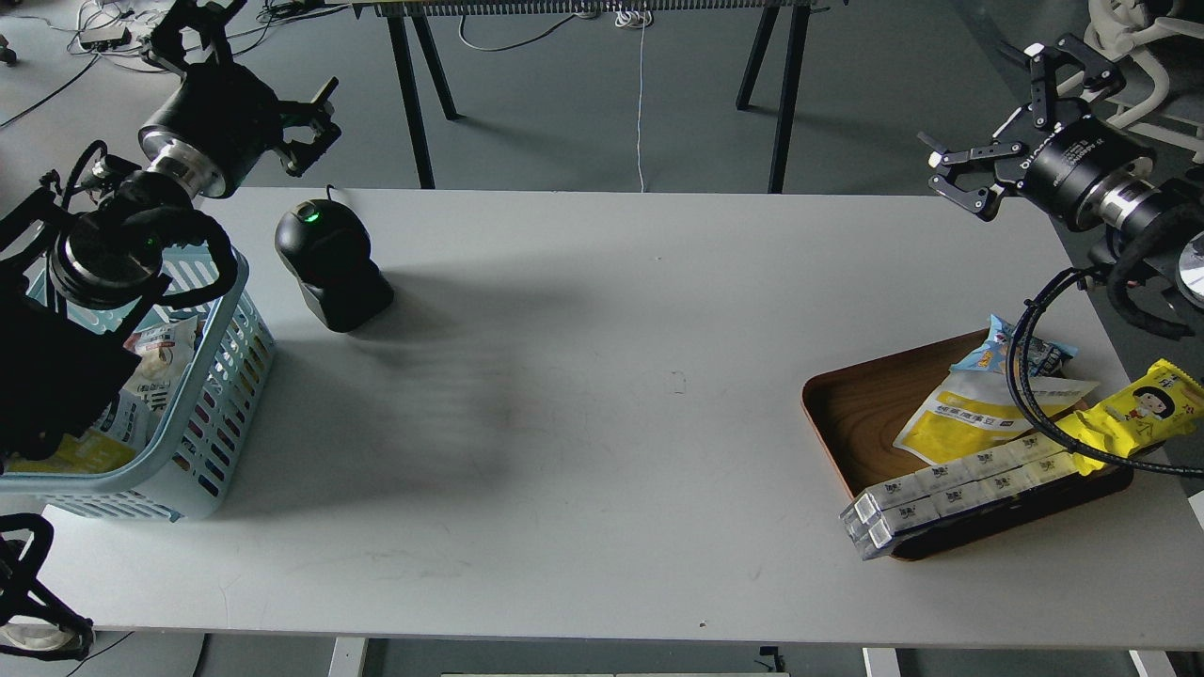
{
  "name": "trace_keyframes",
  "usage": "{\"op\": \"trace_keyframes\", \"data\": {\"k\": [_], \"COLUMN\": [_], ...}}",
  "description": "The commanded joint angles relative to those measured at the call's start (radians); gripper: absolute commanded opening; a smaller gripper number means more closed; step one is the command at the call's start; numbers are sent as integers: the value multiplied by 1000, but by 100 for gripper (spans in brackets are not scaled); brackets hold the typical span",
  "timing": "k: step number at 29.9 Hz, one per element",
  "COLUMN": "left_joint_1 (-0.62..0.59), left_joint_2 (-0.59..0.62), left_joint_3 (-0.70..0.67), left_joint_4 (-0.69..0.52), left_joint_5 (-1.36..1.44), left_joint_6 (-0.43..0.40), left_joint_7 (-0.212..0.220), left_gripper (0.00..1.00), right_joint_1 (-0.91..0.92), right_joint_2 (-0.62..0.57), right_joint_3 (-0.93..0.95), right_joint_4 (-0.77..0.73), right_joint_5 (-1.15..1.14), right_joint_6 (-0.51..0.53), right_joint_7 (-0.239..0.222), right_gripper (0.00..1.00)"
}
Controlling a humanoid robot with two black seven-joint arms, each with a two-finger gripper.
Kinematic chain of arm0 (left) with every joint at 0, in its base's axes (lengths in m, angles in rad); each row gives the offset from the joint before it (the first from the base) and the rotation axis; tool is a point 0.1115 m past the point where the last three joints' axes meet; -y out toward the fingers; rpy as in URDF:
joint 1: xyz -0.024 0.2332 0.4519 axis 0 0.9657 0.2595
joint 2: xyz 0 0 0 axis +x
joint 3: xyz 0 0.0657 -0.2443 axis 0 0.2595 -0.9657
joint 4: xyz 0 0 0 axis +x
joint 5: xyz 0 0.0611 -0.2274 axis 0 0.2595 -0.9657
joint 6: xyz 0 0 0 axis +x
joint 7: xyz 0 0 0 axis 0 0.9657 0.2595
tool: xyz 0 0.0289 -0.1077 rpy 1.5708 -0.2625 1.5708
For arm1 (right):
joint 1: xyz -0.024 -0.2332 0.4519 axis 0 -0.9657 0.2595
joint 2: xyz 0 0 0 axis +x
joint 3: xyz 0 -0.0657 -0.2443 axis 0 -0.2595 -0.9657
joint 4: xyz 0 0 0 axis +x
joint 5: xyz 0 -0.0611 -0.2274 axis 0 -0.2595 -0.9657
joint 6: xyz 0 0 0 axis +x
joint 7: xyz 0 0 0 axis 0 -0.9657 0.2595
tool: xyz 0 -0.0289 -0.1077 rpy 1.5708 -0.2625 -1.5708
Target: Scan snack and place in basket
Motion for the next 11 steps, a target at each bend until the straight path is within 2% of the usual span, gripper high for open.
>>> {"op": "trace_keyframes", "data": {"k": [1,11], "left_joint_1": [10,34], "left_joint_2": [-5,-5], "left_joint_3": [0,-6], "left_joint_4": [1,-8], "left_joint_5": [0,2], "left_joint_6": [-9,-25], "left_joint_7": [0,-6], "left_gripper": [100,100], "right_joint_1": [-27,-93], "right_joint_2": [-16,-18], "right_joint_3": [19,67], "right_joint_4": [27,76], "right_joint_5": [0,0], "right_joint_6": [0,2], "right_joint_7": [-1,-1], "right_gripper": [99,99]}}
